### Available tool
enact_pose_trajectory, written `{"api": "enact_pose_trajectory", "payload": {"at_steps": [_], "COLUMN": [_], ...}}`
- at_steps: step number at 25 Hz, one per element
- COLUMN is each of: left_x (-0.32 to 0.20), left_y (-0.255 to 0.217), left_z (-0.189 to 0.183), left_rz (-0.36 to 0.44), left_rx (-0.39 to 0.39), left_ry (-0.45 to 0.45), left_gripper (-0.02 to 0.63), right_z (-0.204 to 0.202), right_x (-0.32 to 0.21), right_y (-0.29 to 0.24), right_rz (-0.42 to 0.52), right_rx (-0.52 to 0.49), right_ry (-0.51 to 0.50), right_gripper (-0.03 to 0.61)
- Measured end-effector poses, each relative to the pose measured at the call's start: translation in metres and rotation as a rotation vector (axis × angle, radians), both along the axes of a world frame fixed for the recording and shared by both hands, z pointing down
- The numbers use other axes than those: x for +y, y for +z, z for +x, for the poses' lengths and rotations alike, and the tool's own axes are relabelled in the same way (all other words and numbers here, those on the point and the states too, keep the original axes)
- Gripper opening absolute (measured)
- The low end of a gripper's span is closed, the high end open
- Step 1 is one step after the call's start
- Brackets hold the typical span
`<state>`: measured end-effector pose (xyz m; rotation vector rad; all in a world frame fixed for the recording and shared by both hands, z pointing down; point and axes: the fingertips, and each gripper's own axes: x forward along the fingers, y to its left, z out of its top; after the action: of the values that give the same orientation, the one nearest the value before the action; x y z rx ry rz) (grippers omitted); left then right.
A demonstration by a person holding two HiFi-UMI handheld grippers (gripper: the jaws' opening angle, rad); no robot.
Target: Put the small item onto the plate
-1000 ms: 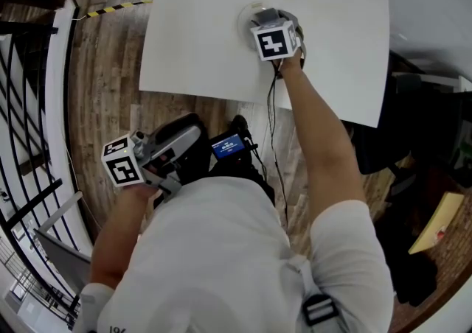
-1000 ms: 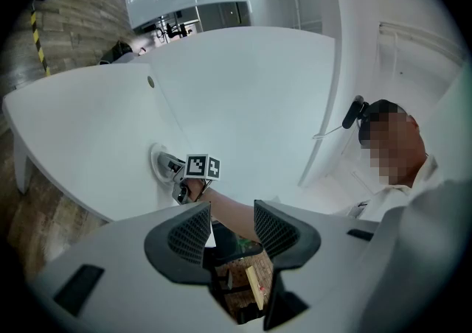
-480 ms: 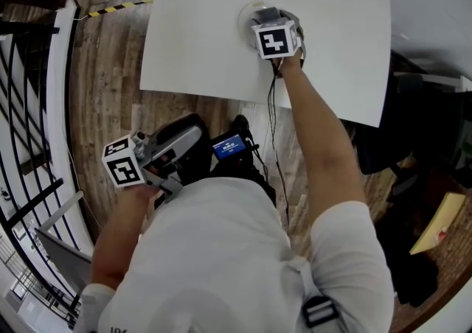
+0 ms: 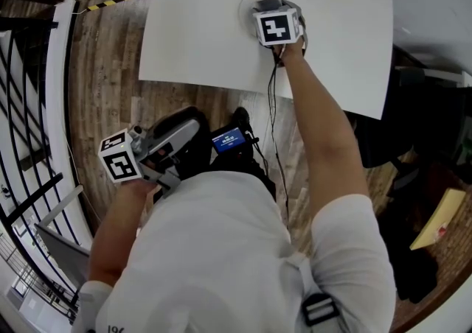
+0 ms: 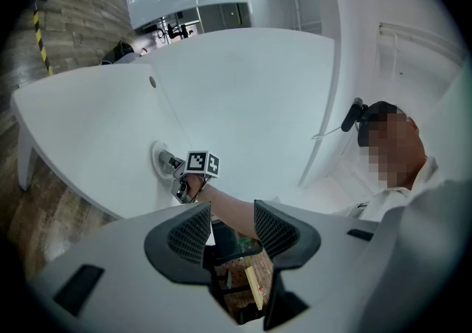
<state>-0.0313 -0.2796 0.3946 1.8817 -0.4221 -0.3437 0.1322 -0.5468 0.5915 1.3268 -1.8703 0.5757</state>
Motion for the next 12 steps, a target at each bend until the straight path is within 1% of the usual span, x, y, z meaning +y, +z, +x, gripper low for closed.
{"api": "enact_pose_trajectory", "payload": {"at_steps": [3, 5, 8, 12], "left_x": [0.0, 0.0, -0.001, -0.002], "left_y": [0.0, 0.0, -0.001, -0.004], "left_z": [0.0, 0.0, 0.0, -0.001], "left_rz": [0.005, 0.008, 0.01, 0.017], "left_rx": [-0.002, 0.0, 0.003, 0.004], "left_ry": [-0.001, -0.001, -0.001, -0.001], "left_gripper": [0.167, 0.167, 0.167, 0.167], "right_z": [-0.005, -0.006, 0.007, 0.012], "right_x": [-0.008, -0.011, -0.004, -0.002], "right_y": [0.0, -0.001, -0.007, -0.017], "right_rz": [0.03, 0.038, 0.01, 0.02], "right_rx": [-0.021, -0.017, 0.031, 0.025], "right_ry": [-0.02, -0.027, 0.014, 0.039], "right_gripper": [0.321, 0.321, 0.321, 0.321]}}
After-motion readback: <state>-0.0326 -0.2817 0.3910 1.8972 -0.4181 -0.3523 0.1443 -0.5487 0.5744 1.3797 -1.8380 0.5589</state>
